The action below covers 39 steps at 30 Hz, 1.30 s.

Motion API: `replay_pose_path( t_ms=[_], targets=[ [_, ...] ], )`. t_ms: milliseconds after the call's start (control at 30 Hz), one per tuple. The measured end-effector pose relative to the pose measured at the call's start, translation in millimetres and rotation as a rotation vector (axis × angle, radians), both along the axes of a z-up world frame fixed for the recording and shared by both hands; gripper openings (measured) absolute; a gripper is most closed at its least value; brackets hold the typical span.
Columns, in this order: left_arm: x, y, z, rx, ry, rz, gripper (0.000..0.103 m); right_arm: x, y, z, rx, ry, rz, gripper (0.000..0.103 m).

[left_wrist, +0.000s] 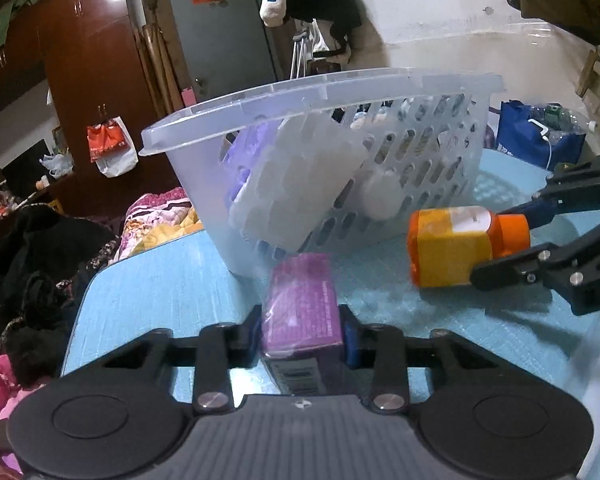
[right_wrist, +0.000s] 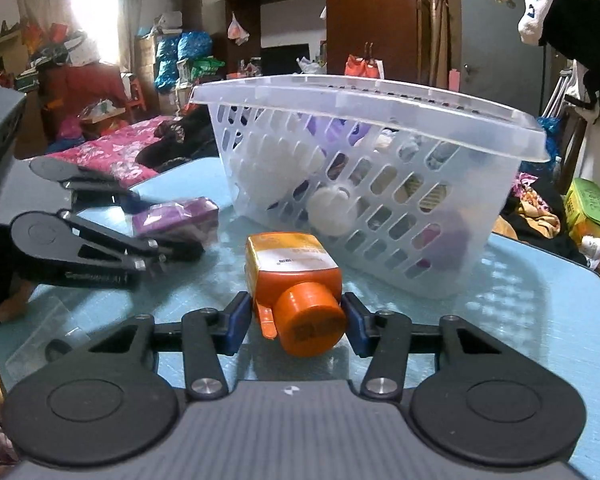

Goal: Organize objects
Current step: 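Grasp the purple-wrapped box with the left gripper while the right gripper grasps the orange-capped bottle, then carry the purple box and orange bottle over the basket and open both grippers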

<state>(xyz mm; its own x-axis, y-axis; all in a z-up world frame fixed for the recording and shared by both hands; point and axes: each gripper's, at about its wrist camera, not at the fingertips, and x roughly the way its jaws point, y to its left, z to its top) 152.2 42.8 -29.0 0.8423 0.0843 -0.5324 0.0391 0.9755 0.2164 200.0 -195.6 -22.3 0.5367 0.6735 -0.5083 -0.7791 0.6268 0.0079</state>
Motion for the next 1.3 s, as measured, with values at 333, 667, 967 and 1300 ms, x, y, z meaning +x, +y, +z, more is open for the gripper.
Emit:
replay_pose_path(
  t_ms=[333, 667, 967, 1300],
  targets=[
    [-15.4, -12.0, 15.8, 0.012, -0.102, -0.02, 0.04, -5.8, -11.7, 10.5, 0.038, -0.058, -0.018, 0.052],
    [-36.8, -29.5, 40.4, 0.0, -0.209, -0.049, 0.04, -17.9, -36.7, 32.8, 0.119, -0.124, -0.033, 0.052],
    [-29.0, -43.0, 97.4, 0.005, -0.296, -0.064, 0.04, -17.0, -48.2, 86.3, 0.198, -0.212, -0.076, 0.052],
    [51.0, -34.5, 152.7, 0.007, -0.278, 0.054, 0.04, 39.8, -13.1, 116.4, 0.21, -0.251, -0.172, 0.052]
  ],
)
